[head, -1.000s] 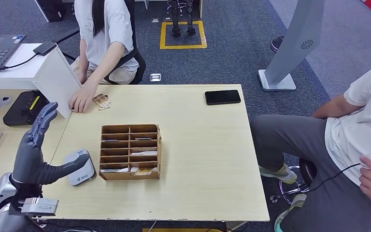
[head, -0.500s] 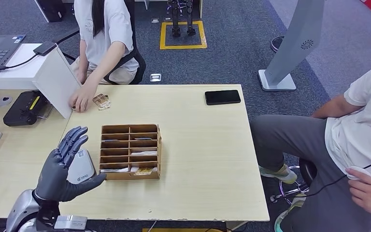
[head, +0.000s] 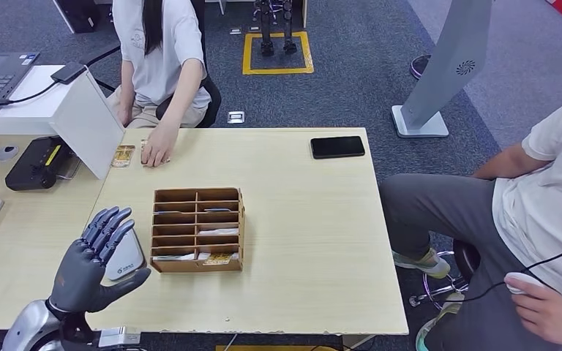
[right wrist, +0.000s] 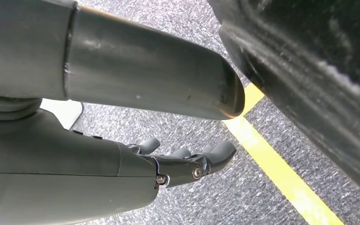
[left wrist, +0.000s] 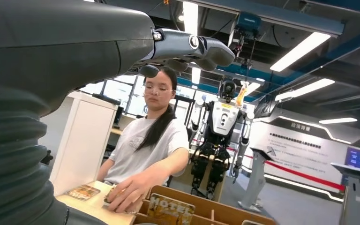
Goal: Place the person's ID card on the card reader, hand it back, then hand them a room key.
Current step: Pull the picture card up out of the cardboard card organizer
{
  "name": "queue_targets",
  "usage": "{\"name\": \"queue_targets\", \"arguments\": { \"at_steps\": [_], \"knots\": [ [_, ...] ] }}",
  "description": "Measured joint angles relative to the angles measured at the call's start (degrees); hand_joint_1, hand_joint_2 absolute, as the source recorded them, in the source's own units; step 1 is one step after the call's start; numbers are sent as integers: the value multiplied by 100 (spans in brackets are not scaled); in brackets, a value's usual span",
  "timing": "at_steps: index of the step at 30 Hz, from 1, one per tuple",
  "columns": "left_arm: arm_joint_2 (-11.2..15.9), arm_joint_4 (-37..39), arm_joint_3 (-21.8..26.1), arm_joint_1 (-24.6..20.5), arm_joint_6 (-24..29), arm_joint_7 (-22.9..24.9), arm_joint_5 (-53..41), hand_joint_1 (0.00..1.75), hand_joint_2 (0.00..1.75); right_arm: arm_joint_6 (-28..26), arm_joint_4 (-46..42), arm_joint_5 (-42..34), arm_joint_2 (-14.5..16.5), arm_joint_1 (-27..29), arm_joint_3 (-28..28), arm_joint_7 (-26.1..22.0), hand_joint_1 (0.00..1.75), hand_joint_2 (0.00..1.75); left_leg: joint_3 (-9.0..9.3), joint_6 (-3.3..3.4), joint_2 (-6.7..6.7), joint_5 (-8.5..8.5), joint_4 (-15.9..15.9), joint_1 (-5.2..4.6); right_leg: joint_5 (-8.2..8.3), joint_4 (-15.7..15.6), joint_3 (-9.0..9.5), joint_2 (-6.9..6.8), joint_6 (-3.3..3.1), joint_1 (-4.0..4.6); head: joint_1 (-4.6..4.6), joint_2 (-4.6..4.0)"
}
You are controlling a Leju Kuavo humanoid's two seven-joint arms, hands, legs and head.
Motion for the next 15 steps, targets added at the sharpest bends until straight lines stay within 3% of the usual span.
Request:
{"name": "queue_targets", "arguments": {
  "at_steps": [7, 15],
  "knots": [
    [37, 178, -1, 21, 10, 184, 48, 0, 175, -14, 0, 0, -6, -12, 0, 0, 0, 0, 0, 0, 0, 0, 0, -1, 0, 0, 0, 0, 0, 0, 1, 0],
    [-108, 554, 77, 124, 15, 244, -576, 0, 175, 0, 0, 0, -19, -13, 0, 0, 0, 0, -1, 0, -1, 0, 0, -1, 0, 0, 0, -2, 0, 0, 1, 0]
  ]
}}
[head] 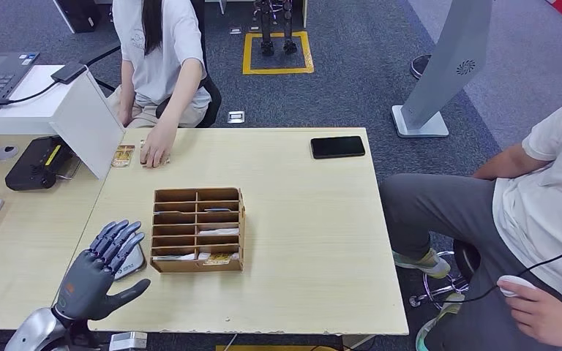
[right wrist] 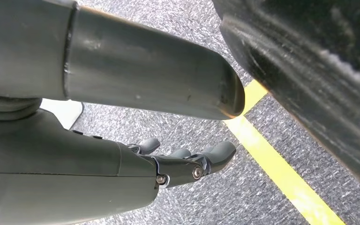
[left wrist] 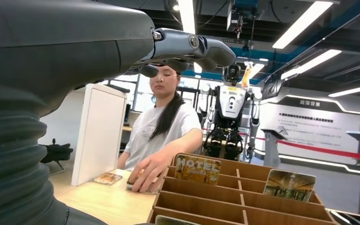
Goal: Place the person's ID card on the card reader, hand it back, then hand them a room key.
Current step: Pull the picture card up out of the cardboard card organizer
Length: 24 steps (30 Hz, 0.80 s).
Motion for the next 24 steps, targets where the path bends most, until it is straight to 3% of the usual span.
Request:
{"name": "queue_targets", "arguments": {
  "at_steps": [24],
  "knots": [
    [-254, 409, 213, 42, 2, 304, -537, 0, 175, -60, 0, 0, -29, -4, 10, -21, 0, 0, 1, 0, -1, 0, 0, 0, 0, 0, 0, -1, 0, 0, -1, 0]
  ]
}}
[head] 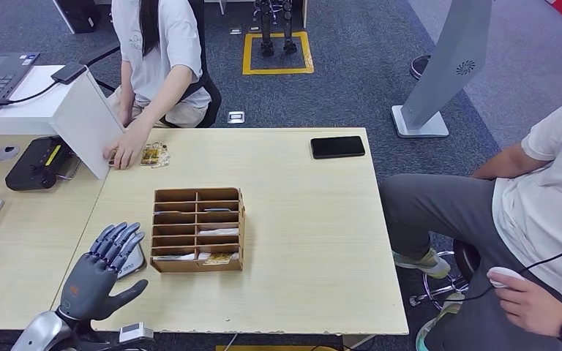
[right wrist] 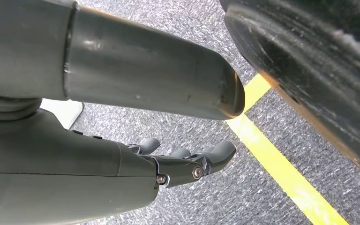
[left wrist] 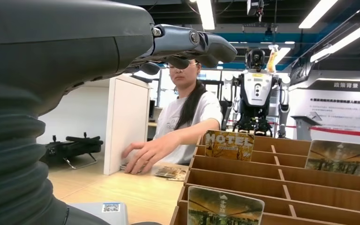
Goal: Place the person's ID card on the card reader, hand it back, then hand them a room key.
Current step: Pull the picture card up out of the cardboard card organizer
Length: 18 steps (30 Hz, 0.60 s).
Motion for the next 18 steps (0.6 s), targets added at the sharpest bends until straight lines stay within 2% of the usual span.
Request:
{"name": "queue_targets", "arguments": {
  "at_steps": [18],
  "knots": [
    [-214, 198, -4, -203, 1, 95, -183, 0, 175, -45, 0, 0, -4, -4, 52, -32, 0, 0, 0, 0, 0, 0, 0, 0, 0, 0, 0, 0, 0, 0, 1, 0]
  ]
}}
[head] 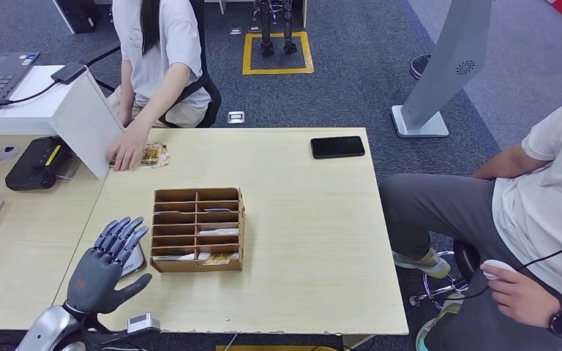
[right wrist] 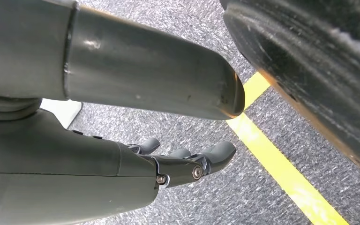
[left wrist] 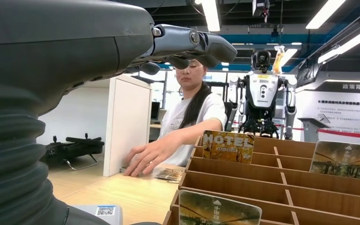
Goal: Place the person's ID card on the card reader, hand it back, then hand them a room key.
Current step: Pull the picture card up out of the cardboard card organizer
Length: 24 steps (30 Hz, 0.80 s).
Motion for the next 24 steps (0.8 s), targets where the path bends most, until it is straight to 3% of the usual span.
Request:
{"name": "queue_targets", "arguments": {
  "at_steps": [24],
  "knots": [
    [-131, 256, -199, -197, -1, 19, -50, 0, 175, -22, 0, 0, -9, -18, 137, -58, 0, 0, -1, 0, 0, 0, 1, 0, 0, 0, -1, 0, 0, 0, -1, 0]
  ]
}}
